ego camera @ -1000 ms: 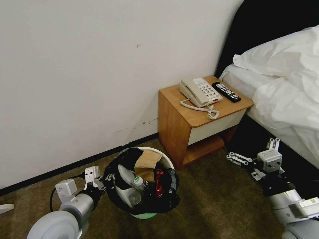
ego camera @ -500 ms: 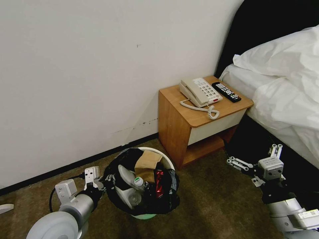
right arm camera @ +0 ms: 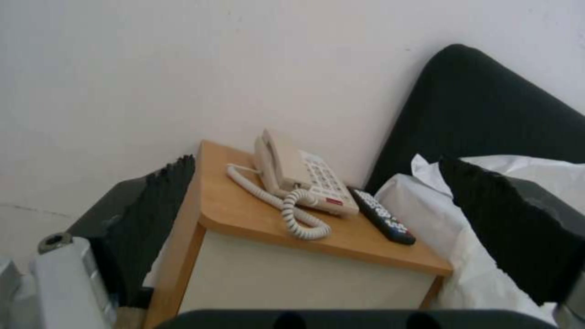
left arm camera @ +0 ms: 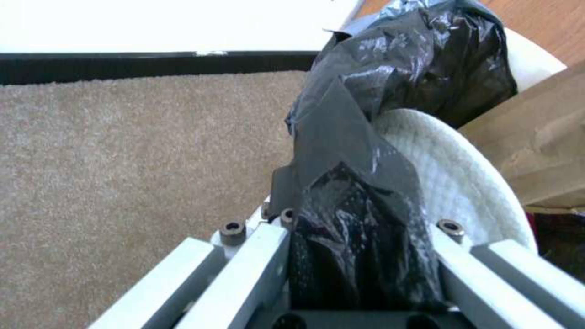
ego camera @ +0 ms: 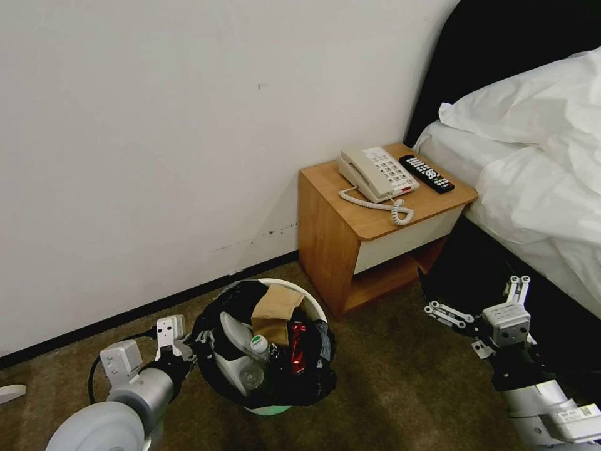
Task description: Pick up the trash bin, then pick up the garbage from the floor and place it into the trash bin.
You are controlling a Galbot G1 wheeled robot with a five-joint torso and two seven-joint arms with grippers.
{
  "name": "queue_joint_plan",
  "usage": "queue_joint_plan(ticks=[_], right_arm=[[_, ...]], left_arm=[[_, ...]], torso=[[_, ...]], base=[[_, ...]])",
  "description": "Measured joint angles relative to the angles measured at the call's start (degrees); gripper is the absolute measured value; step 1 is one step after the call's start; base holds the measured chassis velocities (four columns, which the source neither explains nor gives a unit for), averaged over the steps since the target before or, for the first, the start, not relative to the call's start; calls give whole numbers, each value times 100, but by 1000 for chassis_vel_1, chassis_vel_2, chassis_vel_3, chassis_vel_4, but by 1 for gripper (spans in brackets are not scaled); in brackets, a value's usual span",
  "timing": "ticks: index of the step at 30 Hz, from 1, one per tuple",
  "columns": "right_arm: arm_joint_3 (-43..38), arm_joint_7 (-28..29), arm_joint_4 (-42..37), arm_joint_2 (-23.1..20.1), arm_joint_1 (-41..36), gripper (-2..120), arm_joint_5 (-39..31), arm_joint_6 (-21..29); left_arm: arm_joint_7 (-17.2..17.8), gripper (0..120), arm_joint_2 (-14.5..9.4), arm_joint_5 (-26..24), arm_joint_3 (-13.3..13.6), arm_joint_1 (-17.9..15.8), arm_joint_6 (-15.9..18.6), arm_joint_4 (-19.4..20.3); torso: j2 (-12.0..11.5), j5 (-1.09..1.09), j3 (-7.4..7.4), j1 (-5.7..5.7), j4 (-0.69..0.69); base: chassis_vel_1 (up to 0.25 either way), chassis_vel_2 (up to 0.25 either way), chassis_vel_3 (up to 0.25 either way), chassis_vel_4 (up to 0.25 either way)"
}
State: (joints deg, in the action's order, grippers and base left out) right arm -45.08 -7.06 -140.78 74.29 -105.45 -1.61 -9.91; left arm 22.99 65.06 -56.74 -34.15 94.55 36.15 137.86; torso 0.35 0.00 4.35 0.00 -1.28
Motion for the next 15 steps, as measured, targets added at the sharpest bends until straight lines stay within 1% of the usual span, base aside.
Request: queue_joint_plan(ticks=[9,15], right_arm=[[2,-130,-6,60,-47,100,161,-49],[-9,-189,-11,64,-48,100,214,-48]], left_arm=[[-40,4,-1,33,-9,93,-12,28],[-60,4,-36,37,-61,136,-20,50]], torso=[[0,0,0,0,0],[0,0,0,0,0]], base=[[0,0,0,0],[0,0,0,0]])
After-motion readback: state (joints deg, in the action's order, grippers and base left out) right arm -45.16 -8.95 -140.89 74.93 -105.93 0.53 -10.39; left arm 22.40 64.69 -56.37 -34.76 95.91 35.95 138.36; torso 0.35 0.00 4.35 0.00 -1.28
